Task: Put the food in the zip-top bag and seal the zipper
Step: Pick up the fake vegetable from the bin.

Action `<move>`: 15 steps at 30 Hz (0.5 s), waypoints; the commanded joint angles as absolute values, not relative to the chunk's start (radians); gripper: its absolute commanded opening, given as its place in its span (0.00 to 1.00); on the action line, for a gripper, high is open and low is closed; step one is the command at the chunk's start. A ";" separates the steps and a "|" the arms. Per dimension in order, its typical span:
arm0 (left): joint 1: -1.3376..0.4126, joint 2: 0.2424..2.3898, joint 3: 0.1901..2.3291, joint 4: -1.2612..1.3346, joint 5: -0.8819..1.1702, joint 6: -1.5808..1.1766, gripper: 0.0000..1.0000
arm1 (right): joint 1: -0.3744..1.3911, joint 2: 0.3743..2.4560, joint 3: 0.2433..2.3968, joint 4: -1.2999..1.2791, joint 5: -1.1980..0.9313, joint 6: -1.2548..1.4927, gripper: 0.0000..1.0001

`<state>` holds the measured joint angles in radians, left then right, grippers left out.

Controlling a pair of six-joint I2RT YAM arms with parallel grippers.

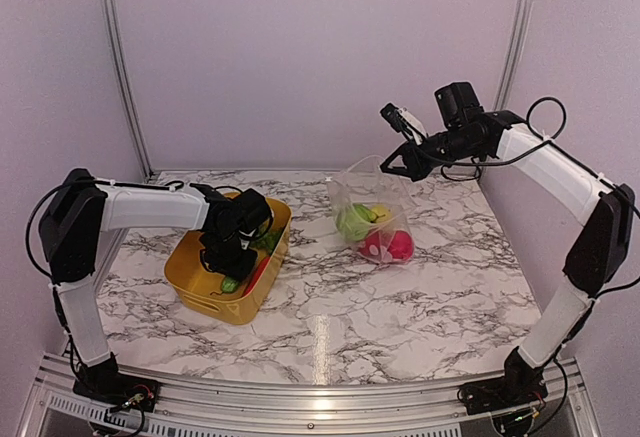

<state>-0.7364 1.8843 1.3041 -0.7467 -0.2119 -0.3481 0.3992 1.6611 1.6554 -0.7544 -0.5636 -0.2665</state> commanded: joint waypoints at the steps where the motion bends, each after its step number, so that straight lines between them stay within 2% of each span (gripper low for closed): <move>1: -0.732 1.824 1.316 -0.761 -0.259 -0.333 0.25 | 0.345 1.697 1.763 -0.784 -0.563 -0.253 0.00; 5: -0.732 1.769 1.341 -0.765 -0.266 -0.331 0.22 | 0.273 1.729 1.851 -0.798 -0.601 -0.221 0.00; 11: -0.732 1.714 1.409 -0.772 -0.280 -0.318 0.21 | 0.267 1.763 1.958 -0.825 -0.495 -0.259 0.00; 15: -0.736 1.672 1.450 -0.753 -0.295 -0.315 0.16 | 0.268 1.771 1.944 -0.819 -0.493 -0.259 0.00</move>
